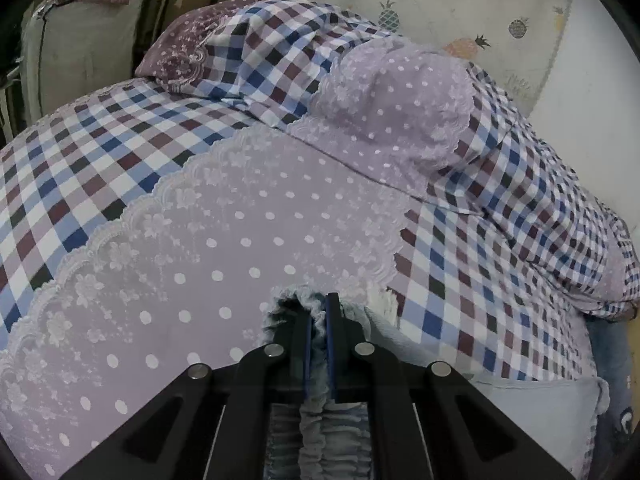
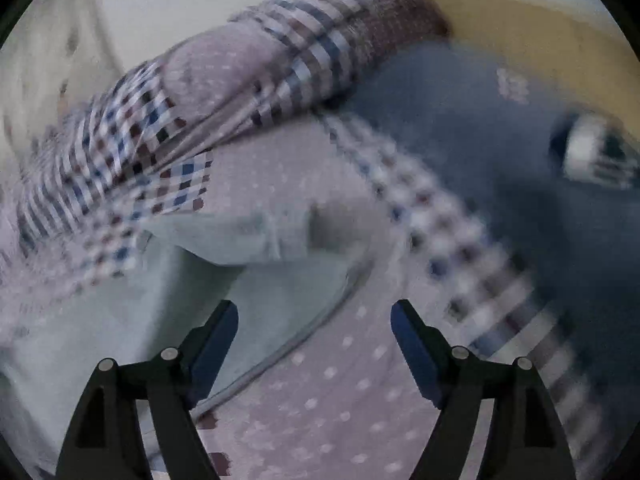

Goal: Fold clothes
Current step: 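Smooth the pant leg with the right tool while the left tool holds the waistband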

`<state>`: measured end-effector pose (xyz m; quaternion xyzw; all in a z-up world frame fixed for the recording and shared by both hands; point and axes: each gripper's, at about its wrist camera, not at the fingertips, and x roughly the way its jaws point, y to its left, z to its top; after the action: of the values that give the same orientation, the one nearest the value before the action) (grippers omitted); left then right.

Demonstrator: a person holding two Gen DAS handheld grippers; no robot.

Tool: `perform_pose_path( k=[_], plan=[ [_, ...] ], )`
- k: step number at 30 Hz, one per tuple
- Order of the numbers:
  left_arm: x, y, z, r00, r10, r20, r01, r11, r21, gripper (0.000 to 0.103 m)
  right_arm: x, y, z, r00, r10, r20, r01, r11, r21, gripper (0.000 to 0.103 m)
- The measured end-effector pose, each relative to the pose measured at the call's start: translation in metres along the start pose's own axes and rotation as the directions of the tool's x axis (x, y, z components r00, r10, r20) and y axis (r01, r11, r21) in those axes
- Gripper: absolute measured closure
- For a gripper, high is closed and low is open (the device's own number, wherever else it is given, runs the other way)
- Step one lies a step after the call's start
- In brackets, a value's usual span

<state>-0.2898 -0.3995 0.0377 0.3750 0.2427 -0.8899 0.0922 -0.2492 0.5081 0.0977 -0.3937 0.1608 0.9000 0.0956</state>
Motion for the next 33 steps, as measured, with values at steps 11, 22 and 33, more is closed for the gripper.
perform_pose_path(
  k=[11,22,33],
  plan=[
    [0.006,-0.001,-0.004,0.999,0.039,-0.01,-0.039,0.999,0.034,0.097,0.079,-0.015,-0.012,1.0,-0.002,-0.002,0.003,0.991,0.136,0.099],
    [0.01,-0.004,-0.008,0.999,0.038,0.005,-0.038,0.999,0.029,0.097,0.007,-0.089,-0.062,0.965,-0.166,-0.205,0.202,0.965,0.169,0.092],
    [-0.012,0.002,-0.012,0.988,-0.066,-0.141,0.069,0.998,0.013,0.029,-0.106,-0.096,-0.094,0.997,-0.08,-0.004,0.08,0.983,0.164,0.058]
  ],
)
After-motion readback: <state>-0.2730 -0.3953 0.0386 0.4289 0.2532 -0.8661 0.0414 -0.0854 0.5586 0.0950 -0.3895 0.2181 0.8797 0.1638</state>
